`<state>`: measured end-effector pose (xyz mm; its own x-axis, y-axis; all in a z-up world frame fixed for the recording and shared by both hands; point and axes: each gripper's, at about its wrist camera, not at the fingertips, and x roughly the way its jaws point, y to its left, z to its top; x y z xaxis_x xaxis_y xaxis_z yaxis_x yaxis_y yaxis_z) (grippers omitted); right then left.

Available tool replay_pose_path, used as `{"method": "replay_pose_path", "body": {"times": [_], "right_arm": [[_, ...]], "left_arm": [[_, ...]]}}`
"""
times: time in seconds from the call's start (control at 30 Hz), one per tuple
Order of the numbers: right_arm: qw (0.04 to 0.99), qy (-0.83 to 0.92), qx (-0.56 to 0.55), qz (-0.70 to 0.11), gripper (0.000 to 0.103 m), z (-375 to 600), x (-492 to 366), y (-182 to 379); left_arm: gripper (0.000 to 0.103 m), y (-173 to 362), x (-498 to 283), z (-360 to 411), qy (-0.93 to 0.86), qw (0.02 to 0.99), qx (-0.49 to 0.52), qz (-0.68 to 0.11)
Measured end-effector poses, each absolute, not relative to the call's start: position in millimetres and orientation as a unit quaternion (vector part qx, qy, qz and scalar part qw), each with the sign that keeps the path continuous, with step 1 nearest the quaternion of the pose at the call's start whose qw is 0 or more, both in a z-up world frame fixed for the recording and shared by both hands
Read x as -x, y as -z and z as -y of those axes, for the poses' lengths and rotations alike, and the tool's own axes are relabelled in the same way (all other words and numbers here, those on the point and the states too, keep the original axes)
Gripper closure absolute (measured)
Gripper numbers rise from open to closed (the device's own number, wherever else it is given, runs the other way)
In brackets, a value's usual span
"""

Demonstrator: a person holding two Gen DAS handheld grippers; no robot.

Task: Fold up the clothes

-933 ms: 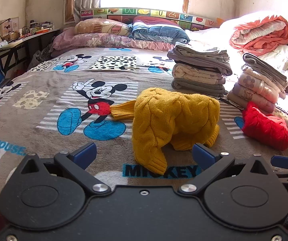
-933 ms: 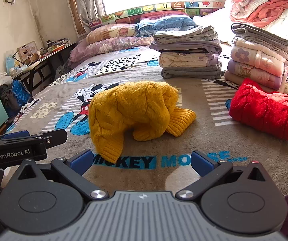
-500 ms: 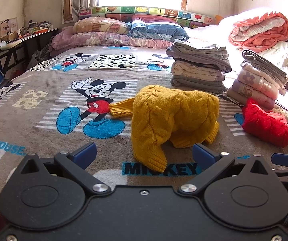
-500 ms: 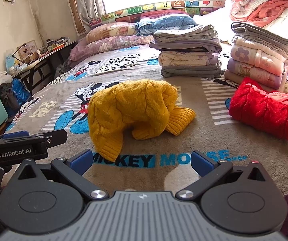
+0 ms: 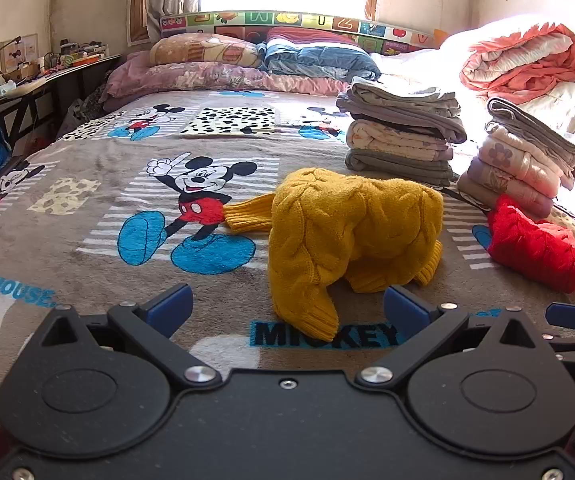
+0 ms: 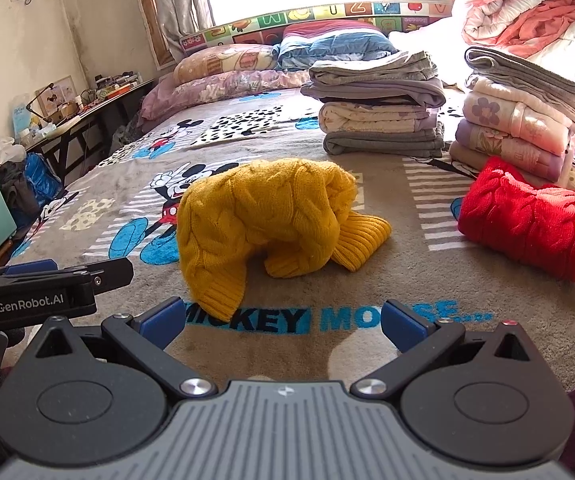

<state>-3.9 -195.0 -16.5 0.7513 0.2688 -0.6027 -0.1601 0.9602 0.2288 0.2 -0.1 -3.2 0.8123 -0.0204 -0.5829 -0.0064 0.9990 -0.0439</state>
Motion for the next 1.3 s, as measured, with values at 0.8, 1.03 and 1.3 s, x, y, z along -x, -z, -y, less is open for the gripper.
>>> {"method": "replay_pose_path", "body": {"times": [0.8,1.03,1.3], "right_arm": [[0.931,-0.118,-0.077,-0.337,0.000,192.7,3.6,17.1],[0.930,-0.118,-0.077,-0.338,0.000,191.6,3.6,17.6],[0.929,-0.119,-0.079,-0.340,0.000,193.5,1.6,18.5]], "left_arm": [[0.000,5.4,-1.7,3.0,0.008,0.950,0.020,-0.312],[0.000,5.7,-2.9,3.9,0.009,0.949,0.020,-0.314],[0.000,5.9,-3.8,5.2,0.011,0.949,0.018,-0.315]]}}
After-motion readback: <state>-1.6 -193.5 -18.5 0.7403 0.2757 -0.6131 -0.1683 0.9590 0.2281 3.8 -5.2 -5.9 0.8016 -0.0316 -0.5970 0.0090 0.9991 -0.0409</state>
